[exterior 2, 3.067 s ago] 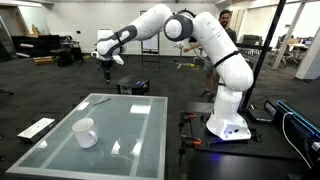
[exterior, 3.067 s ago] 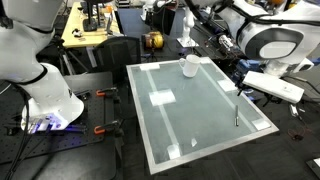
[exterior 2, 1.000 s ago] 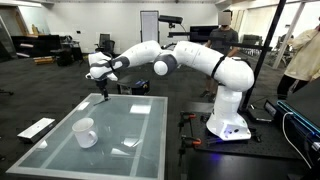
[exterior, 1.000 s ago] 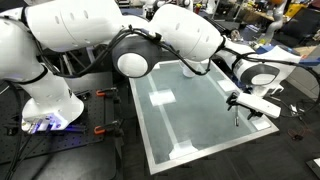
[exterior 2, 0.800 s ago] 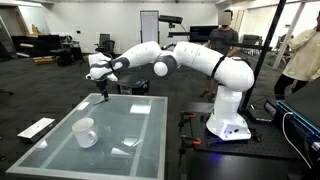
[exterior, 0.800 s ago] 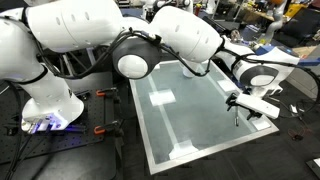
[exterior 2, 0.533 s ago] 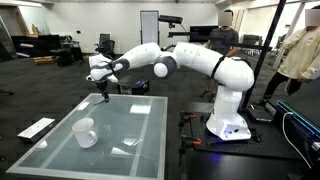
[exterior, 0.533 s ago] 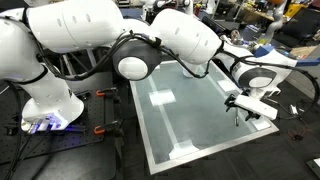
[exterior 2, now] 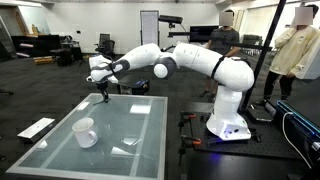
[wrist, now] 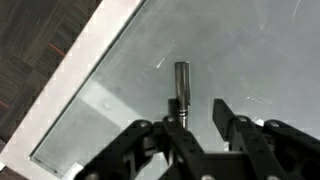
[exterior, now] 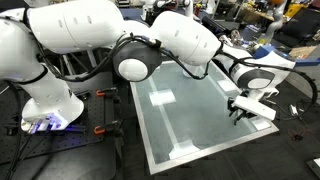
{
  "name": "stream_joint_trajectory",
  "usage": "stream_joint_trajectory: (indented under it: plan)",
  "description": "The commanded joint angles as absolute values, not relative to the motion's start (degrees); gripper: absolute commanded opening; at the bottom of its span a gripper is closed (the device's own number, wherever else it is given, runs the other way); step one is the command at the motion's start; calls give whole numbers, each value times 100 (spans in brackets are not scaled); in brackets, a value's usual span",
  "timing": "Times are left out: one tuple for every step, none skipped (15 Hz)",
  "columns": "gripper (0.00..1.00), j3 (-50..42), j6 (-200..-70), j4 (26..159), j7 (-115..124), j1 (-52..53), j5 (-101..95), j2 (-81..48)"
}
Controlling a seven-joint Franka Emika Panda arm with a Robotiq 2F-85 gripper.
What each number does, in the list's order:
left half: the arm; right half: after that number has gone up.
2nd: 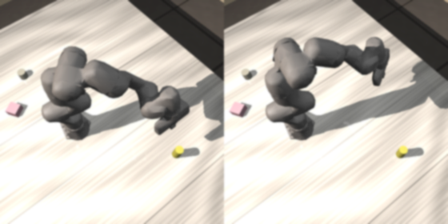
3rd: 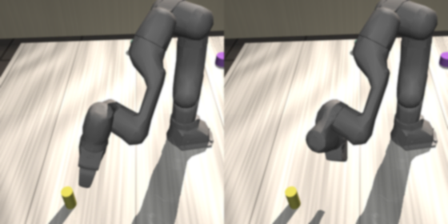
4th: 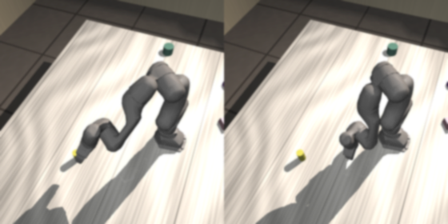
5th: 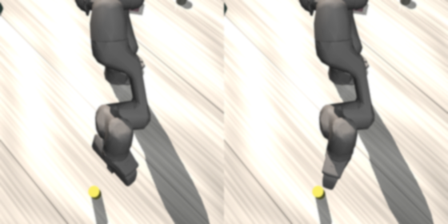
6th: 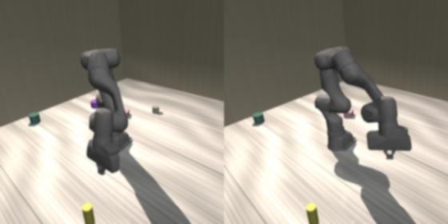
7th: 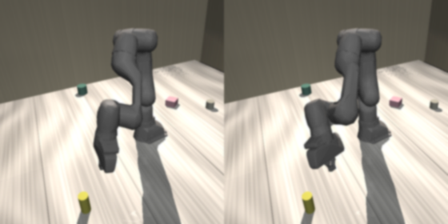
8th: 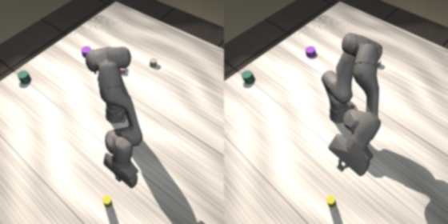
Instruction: Put the pen in the mug
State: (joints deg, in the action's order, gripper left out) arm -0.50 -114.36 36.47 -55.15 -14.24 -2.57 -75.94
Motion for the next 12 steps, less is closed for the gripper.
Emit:
stream_joint_trajectory:
  plan:
    - [12,-28,-11225,3323,-5615,-1422,-257,-7702]
    - [4,-19,-11227,3327,-5613,-1434,-244,-7672]
    - [1,-23,-11231,3325,-5595,-1438,-241,-7650]
    - [0,-22,-11251,3321,-5583,-1445,-235,-7619]
    - [1,-25,-11280,3329,-5554,-1455,-227,-7564]
    - [3,-30,-11298,3324,-5518,-1462,-223,-7518]
    - [3,-23,-11325,3323,-5481,-1479,-203,-7458]
    - [3,-23,-11343,3313,-5452,-1486,-195,-7401]
    - [3,-16,-11355,3306,-5448,-1492,-188,-7340]
    - [3,-14,-11357,3307,-5434,-1491,-185,-7255]
    - [3,-12,-11321,3314,-5427,-1485,-181,-7166]
    - [3,-34,-11266,3331,-5327,-1463,-181,-7067]
